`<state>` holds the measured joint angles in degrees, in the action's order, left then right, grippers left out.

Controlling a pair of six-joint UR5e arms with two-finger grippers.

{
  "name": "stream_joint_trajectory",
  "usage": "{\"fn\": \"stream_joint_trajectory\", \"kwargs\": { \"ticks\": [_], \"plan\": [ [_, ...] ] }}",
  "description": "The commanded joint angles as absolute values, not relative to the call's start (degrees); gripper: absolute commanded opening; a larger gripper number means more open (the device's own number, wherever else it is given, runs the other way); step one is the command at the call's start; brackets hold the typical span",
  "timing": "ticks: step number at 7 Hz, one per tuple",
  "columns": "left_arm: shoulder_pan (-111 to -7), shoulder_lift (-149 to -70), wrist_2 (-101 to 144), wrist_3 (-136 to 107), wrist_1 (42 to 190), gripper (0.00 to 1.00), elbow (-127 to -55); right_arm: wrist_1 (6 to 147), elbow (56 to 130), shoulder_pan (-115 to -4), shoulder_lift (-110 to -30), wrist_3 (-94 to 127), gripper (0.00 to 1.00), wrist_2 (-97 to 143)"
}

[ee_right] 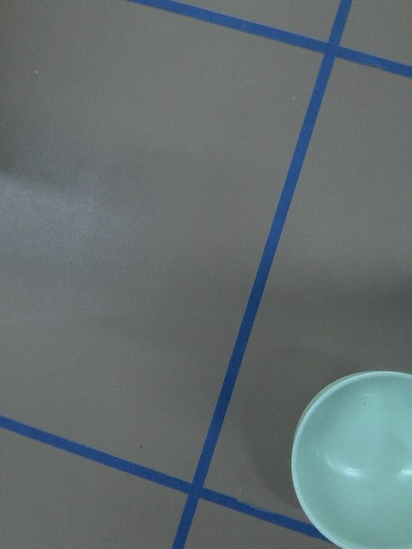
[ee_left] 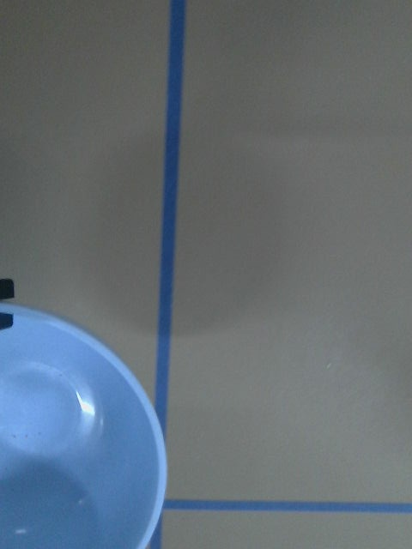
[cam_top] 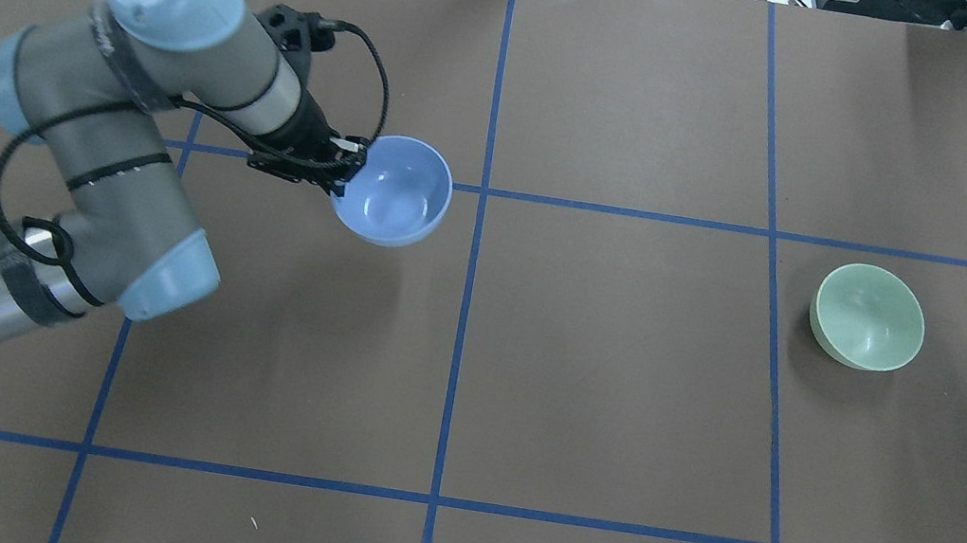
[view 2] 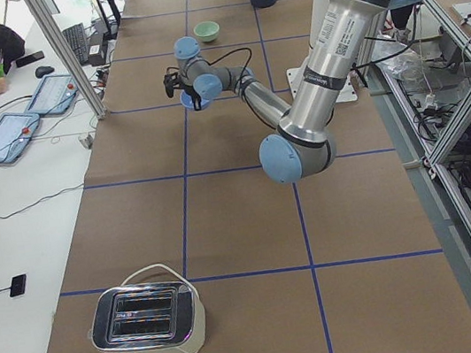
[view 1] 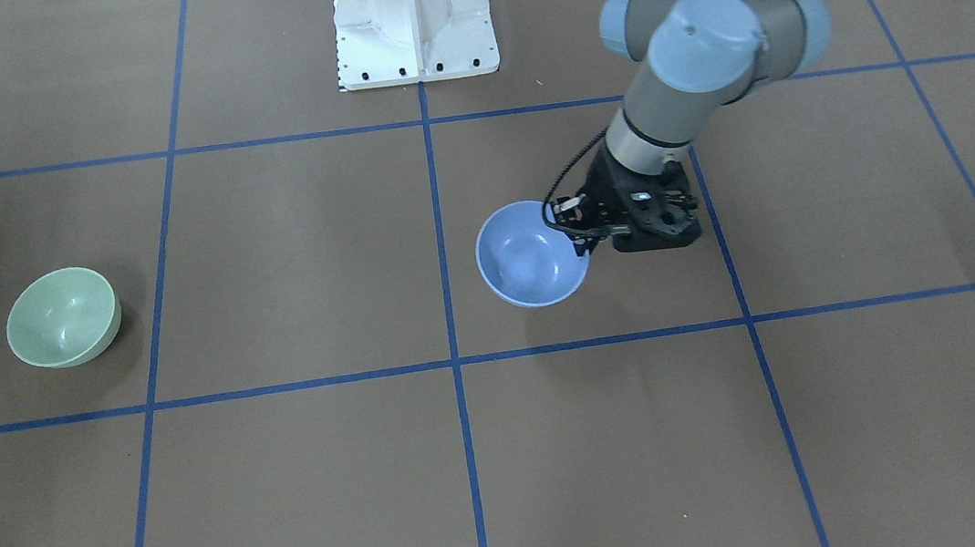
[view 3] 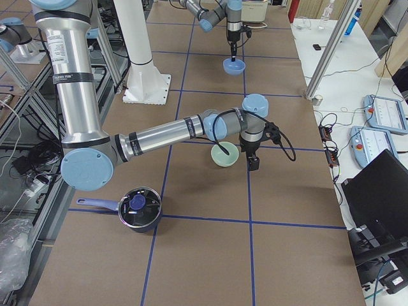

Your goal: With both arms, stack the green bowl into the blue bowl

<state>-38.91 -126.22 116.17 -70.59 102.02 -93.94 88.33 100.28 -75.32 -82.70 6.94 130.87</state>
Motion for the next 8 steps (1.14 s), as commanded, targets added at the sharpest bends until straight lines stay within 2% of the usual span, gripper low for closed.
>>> {"fn": "stream_joint_trajectory", "kwargs": {
  "ticks": [1, 3, 5, 6, 7, 8],
  "plan": [
    [-30.96, -132.69, 107.60, -74.53, 100.46, 0.00, -88.54, 88.33, 100.28, -75.32, -82.79, 7.03, 1.00, 130.87],
    [-28.74, -132.98, 104.77, -74.62, 100.90, 0.00, -87.71, 88.33, 100.20, -75.32, -82.71, 6.94, 1.00, 130.87],
    [-28.74, -132.54, 104.77, -74.09, 100.90, 0.30, -87.80, 88.33, 100.28, -75.32, -82.71, 7.03, 1.00, 130.87],
    [-28.74, -132.45, 104.68, -74.09, 100.90, 0.41, -87.89, 88.33, 100.28, -75.32, -82.71, 7.03, 1.00, 130.87],
    [-28.91, -132.45, 104.68, -74.00, 100.81, 0.76, -88.50, 88.33, 100.28, -75.32, -82.62, 7.03, 1.00, 130.87],
    [-30.48, -132.36, 105.20, -73.05, 100.64, 0.98, -91.29, 88.33, 100.37, -75.32, -82.62, 7.12, 1.00, 130.96]
  ]
}}
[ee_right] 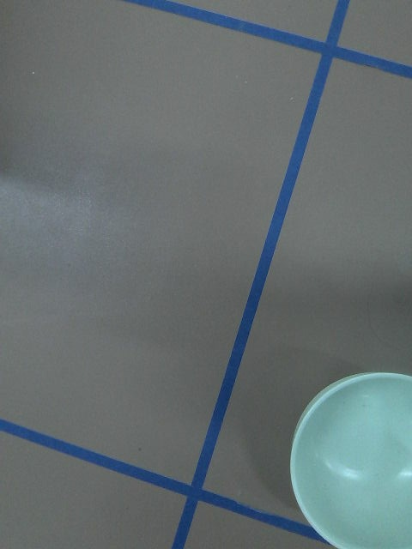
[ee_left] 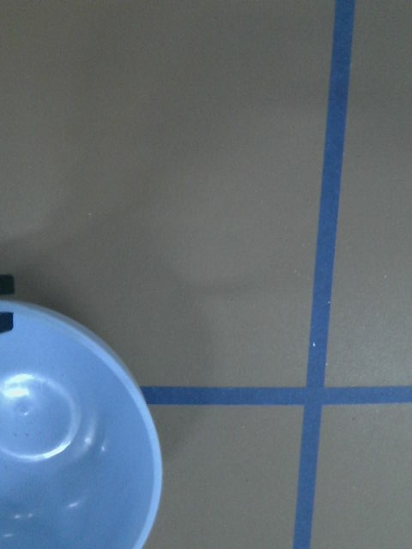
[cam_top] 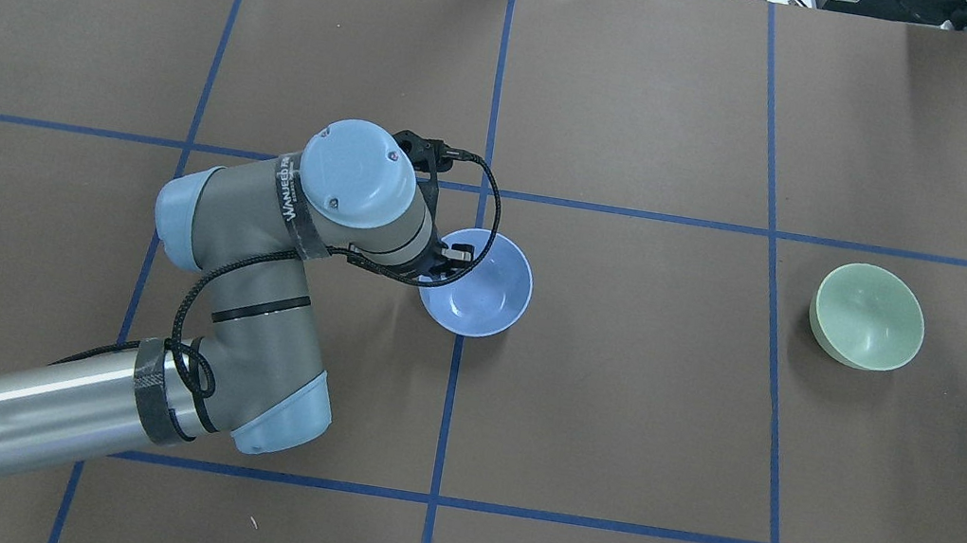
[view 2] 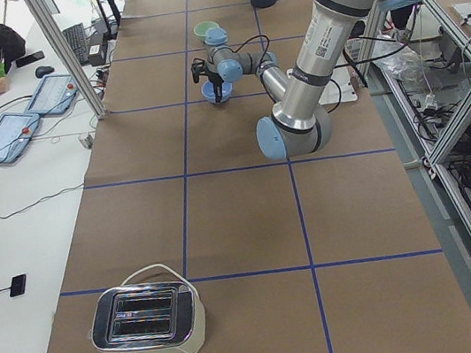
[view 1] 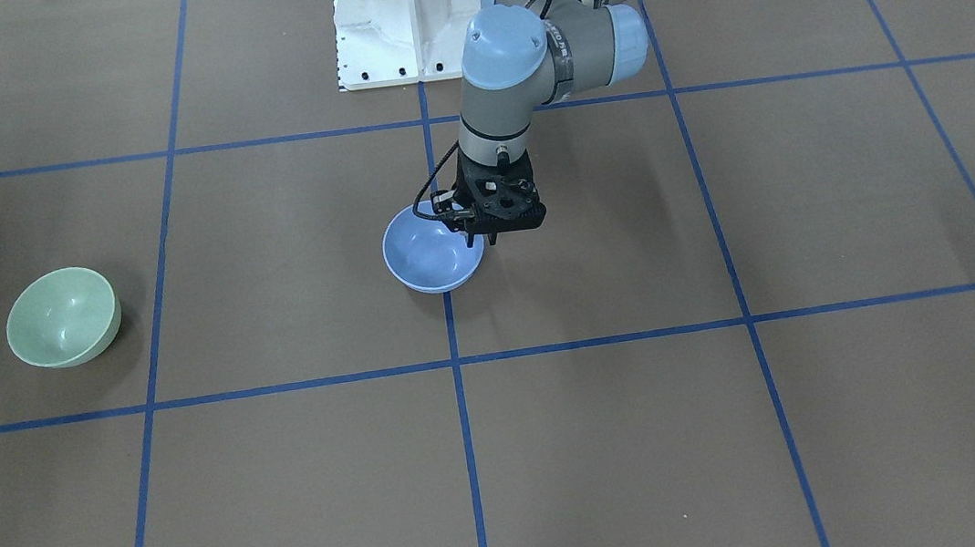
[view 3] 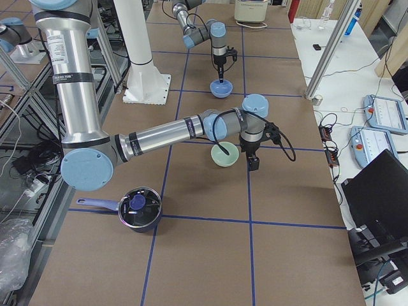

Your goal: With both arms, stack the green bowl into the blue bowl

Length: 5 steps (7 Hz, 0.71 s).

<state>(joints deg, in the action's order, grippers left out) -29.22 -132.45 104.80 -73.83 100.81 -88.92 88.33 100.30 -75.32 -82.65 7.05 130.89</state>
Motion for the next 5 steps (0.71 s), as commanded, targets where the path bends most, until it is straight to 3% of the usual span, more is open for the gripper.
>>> {"fn": "stream_joint_trajectory", "kwargs": {
  "ticks": [1, 3, 5],
  "plan": [
    [-34.33, -129.32, 108.51, -72.34, 99.24, 0.98, -96.19, 88.33, 100.46, -75.32, -82.62, 7.12, 1.00, 131.04],
    [-50.01, -120.10, 124.82, -63.10, 98.53, 0.98, -104.20, 88.07, 100.98, -74.97, -82.62, 8.95, 1.00, 131.31],
    [-62.52, -106.94, 130.50, -37.75, 98.35, 1.00, -106.35, 79.95, 102.12, -72.35, -84.10, 18.04, 1.00, 131.05]
  ]
}}
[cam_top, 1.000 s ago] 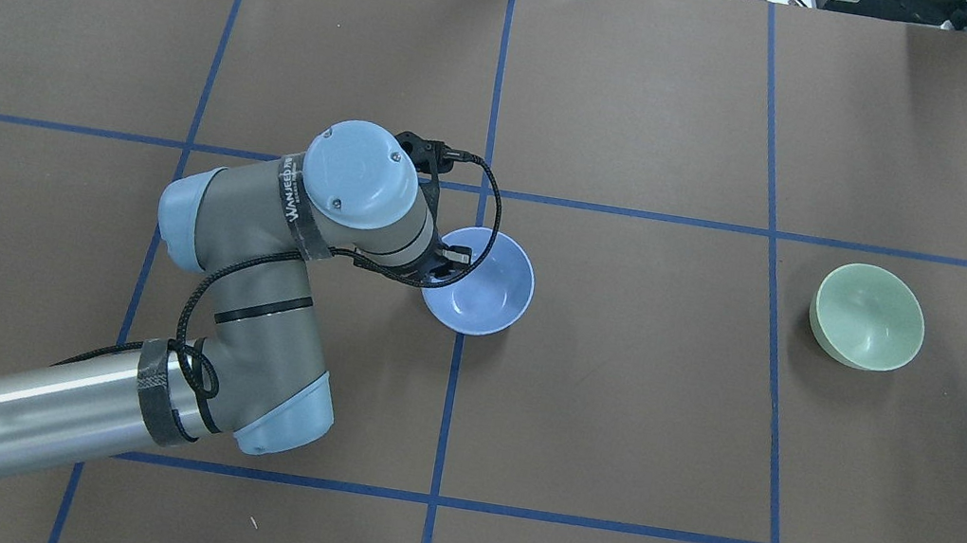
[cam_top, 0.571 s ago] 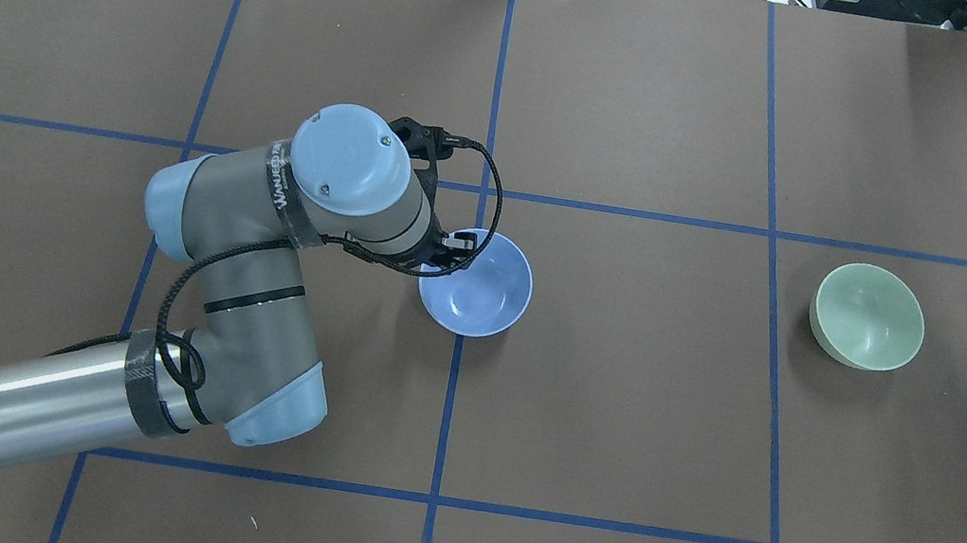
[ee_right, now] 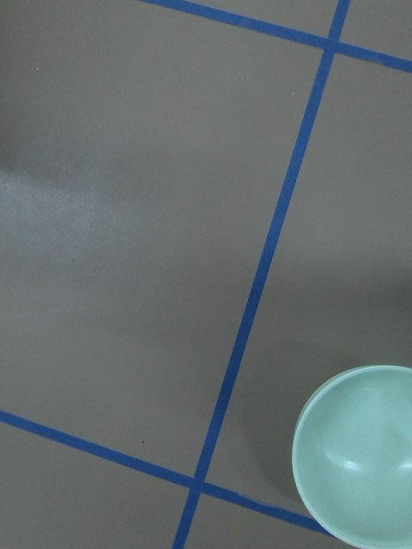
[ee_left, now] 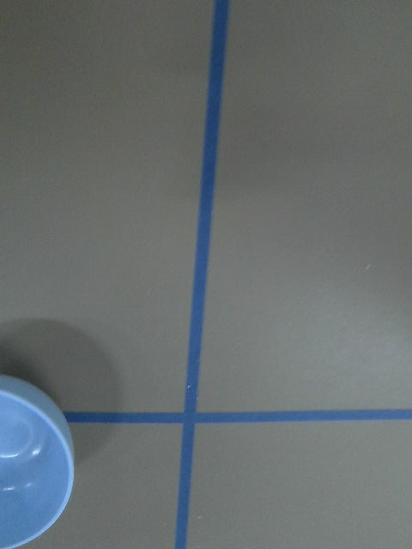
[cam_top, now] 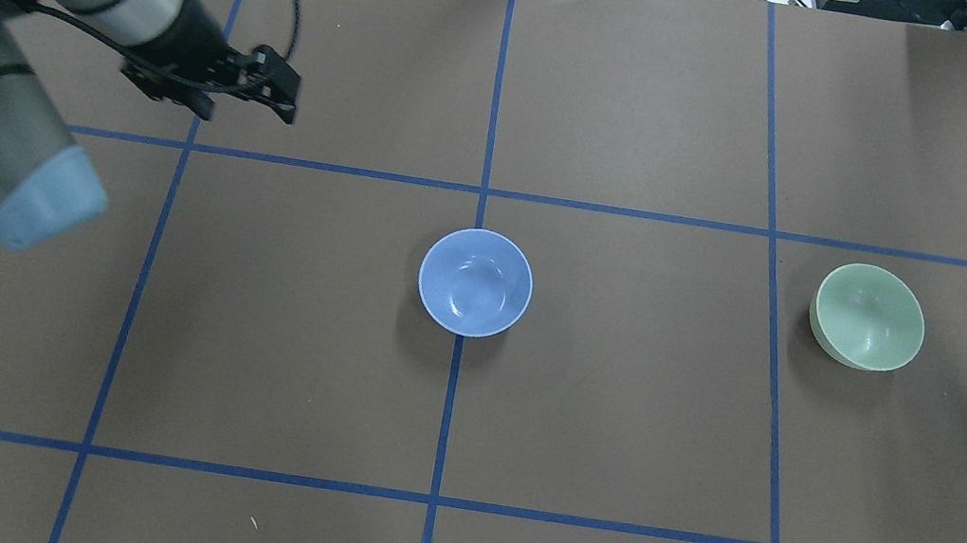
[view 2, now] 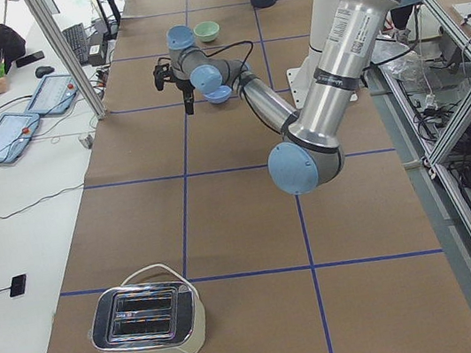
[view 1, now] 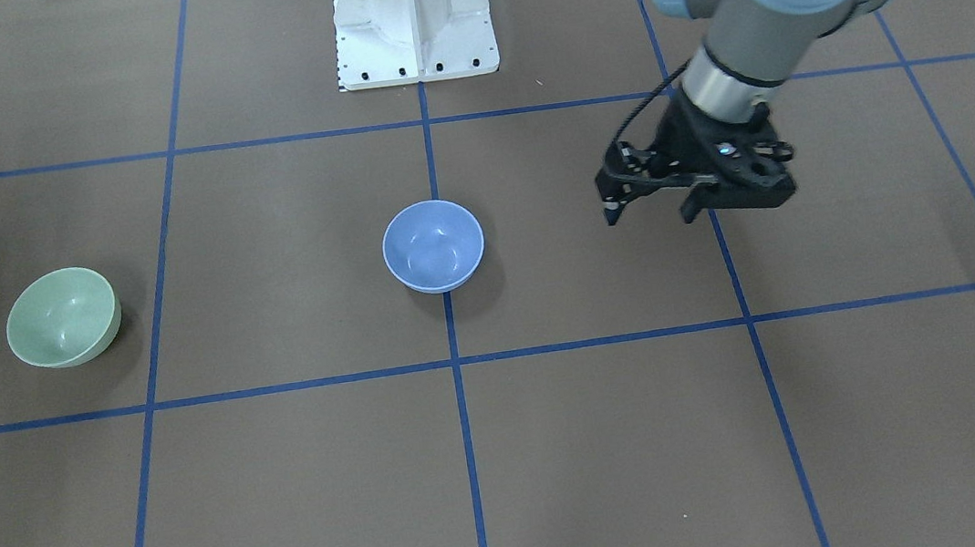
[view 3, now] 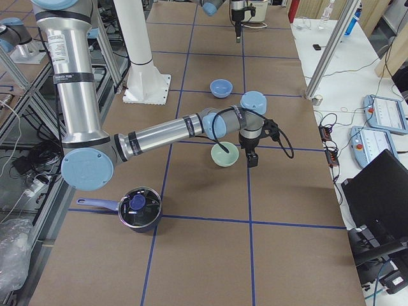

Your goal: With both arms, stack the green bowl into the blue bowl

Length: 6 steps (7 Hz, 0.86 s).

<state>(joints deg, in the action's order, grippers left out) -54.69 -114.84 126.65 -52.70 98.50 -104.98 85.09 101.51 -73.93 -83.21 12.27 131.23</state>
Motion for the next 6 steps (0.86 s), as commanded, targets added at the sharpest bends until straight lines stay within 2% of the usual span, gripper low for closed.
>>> {"fn": "stream_joint_trajectory", "kwargs": {
  "ticks": [1, 2, 4, 6],
  "plan": [
    [-69.97, -100.44, 131.13, -24.22, 97.57, 1.00, -105.48, 74.06, 102.13, -70.16, -86.63, 21.15, 1.00, 130.78],
    [-77.10, -97.33, 131.22, -10.25, 93.64, 1.00, -103.12, 72.00, 102.13, -68.83, -87.62, 21.62, 1.00, 130.87],
    [-88.54, -96.77, 130.96, 16.39, 81.26, 1.00, -96.63, 71.98, 102.13, -66.02, -87.80, 22.24, 1.00, 130.09],
    [-93.59, -96.68, 131.13, 26.27, 81.12, 1.00, -89.85, 71.81, 100.38, -60.58, -87.72, 23.19, 0.99, 123.87]
  ]
}}
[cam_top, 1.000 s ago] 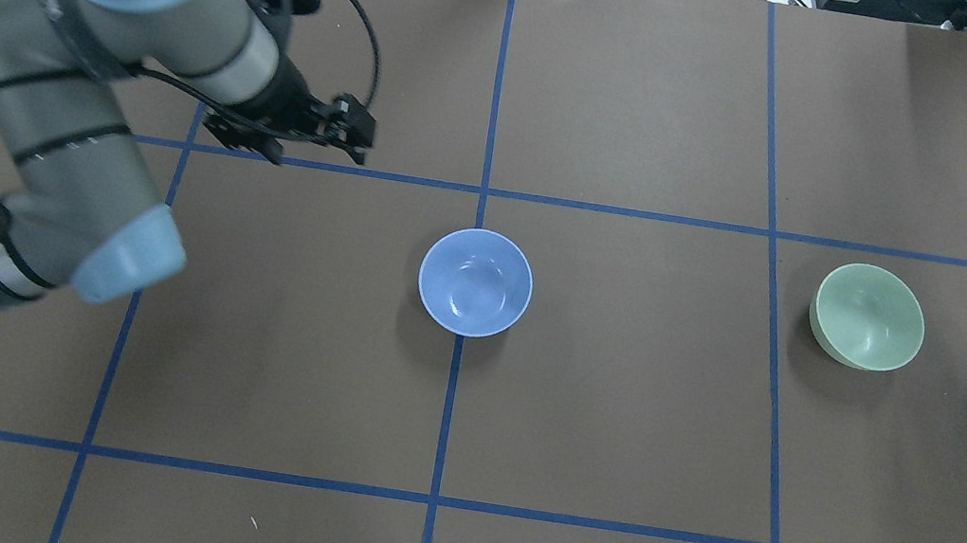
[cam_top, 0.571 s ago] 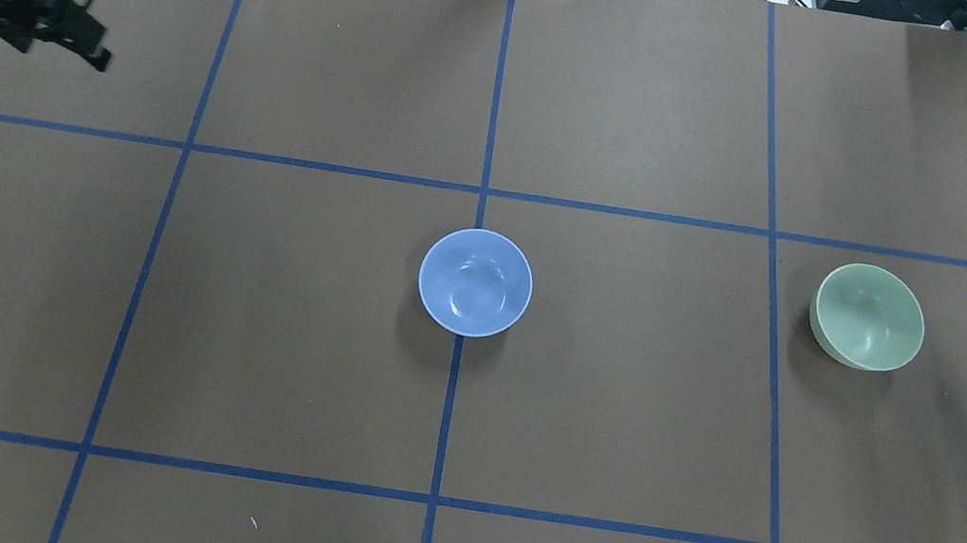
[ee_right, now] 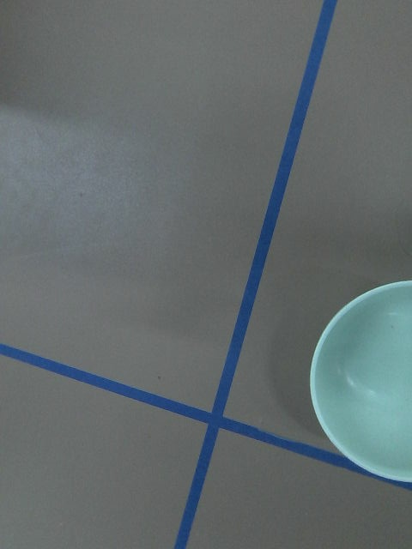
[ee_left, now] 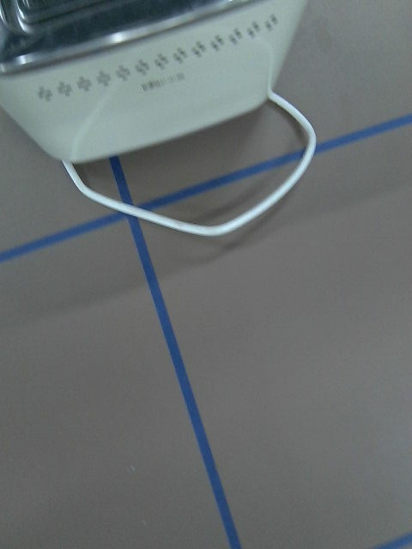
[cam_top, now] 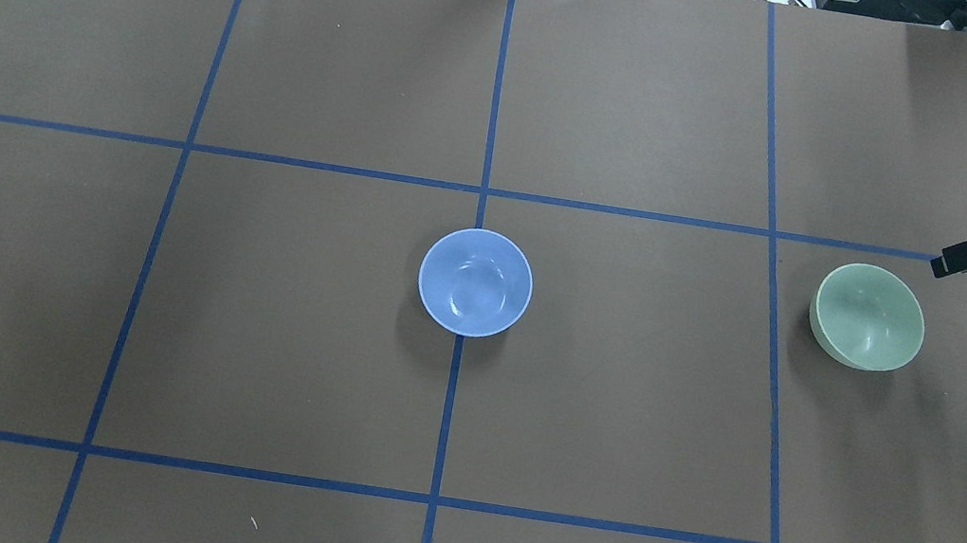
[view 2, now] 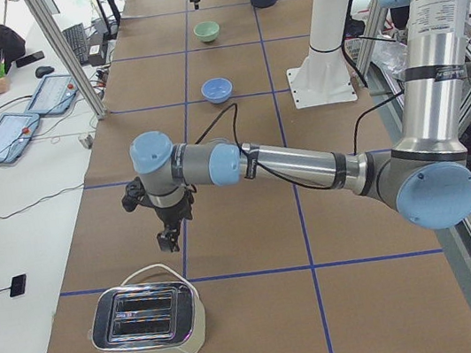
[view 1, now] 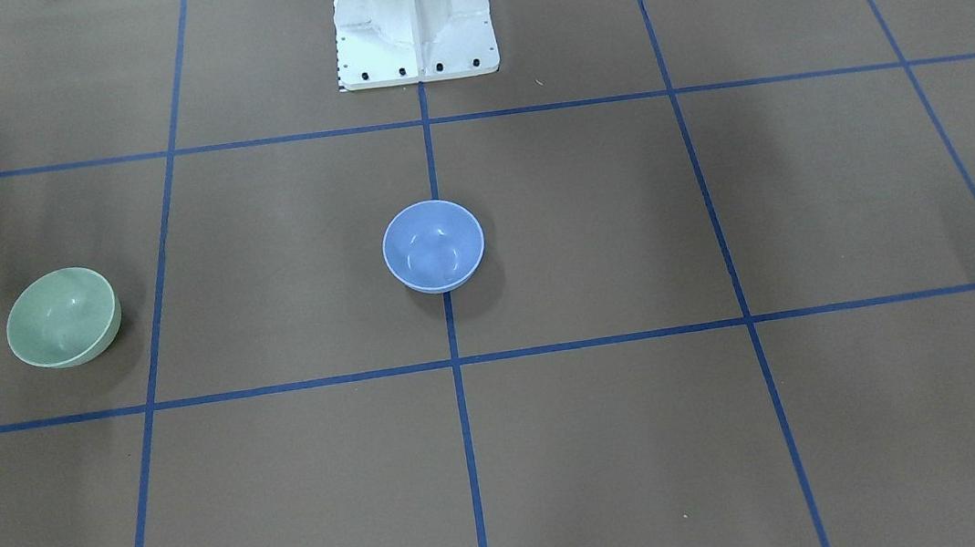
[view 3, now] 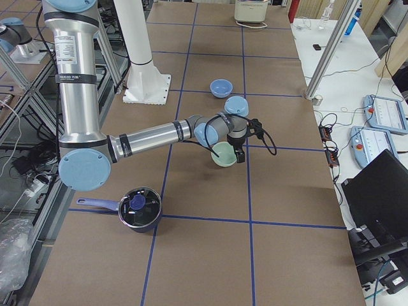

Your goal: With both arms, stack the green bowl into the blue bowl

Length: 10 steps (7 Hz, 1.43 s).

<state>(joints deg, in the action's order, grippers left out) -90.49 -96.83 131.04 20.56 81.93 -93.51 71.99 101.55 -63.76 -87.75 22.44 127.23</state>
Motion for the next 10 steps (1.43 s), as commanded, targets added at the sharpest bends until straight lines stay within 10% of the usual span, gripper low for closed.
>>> {"fn": "stream_joint_trajectory", "kwargs": {
  "ticks": [1, 3, 4, 6, 10],
  "plan": [
    [-93.78, -96.07, 131.13, 26.28, 81.47, 0.99, -89.74, 69.81, 98.63, -59.16, -87.63, 23.20, 0.96, 123.23],
    [-93.78, -95.71, 131.22, 26.28, 81.74, 0.99, -89.82, 66.98, 95.02, -57.58, -86.93, 23.20, 0.74, 123.14],
    [-93.69, -95.71, 131.22, 26.28, 81.74, 0.99, -89.91, 66.97, 94.49, -57.05, -86.92, 23.12, 0.42, 123.22],
    [-93.69, -95.63, 131.22, 26.28, 81.74, 0.99, -89.83, 66.97, 94.48, -56.52, -86.92, 23.20, 0.09, 123.31],
    [-93.69, -94.92, 131.66, 23.92, 81.13, 0.99, -89.83, 67.76, 97.03, -58.87, -85.44, 24.86, 0.00, 129.17]
  ]
}}
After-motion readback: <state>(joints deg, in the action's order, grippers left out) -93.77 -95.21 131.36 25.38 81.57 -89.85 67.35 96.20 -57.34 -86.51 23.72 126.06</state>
